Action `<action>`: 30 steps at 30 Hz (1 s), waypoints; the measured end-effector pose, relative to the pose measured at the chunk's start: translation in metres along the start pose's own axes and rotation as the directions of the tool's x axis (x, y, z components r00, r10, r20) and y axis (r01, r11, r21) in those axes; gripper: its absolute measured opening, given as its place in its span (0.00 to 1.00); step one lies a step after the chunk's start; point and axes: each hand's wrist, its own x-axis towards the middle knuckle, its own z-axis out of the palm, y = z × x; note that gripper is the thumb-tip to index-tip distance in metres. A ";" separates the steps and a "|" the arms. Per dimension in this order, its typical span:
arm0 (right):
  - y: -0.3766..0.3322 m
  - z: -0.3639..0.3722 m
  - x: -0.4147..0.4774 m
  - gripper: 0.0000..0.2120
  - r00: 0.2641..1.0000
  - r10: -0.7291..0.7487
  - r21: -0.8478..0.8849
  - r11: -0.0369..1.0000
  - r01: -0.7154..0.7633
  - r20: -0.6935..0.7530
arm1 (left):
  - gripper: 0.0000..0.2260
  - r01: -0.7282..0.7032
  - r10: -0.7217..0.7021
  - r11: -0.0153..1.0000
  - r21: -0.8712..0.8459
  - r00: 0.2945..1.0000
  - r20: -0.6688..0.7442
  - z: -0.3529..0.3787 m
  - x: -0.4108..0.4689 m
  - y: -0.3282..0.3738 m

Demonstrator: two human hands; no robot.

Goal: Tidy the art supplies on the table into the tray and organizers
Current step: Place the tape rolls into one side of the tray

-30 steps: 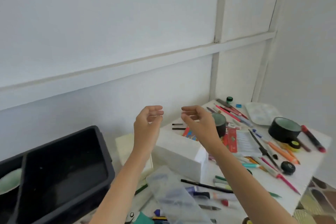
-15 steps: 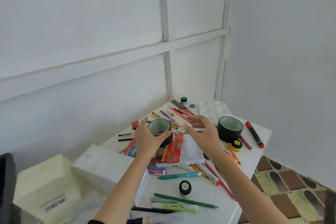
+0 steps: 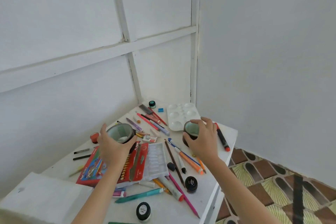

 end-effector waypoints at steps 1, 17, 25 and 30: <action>0.004 0.001 0.002 0.25 1.000 0.013 -0.046 0.999 -0.012 0.020 | 0.46 -0.035 0.035 0.999 -0.022 0.999 0.000 0.003 -0.002 0.005; -0.046 0.033 0.000 0.37 0.999 -0.036 0.214 0.976 0.042 -0.034 | 0.45 -0.041 0.054 0.952 -0.304 0.998 0.034 -0.033 -0.011 0.039; -0.166 0.064 -0.055 0.37 0.958 -0.239 0.488 0.862 0.134 0.160 | 0.47 -0.020 -0.015 0.967 -0.254 0.991 -0.135 -0.154 -0.004 0.002; -0.247 0.092 -0.114 0.38 0.886 -0.361 0.595 0.794 0.127 0.292 | 0.46 0.017 -0.062 0.984 -0.179 0.967 -0.248 -0.252 -0.010 -0.038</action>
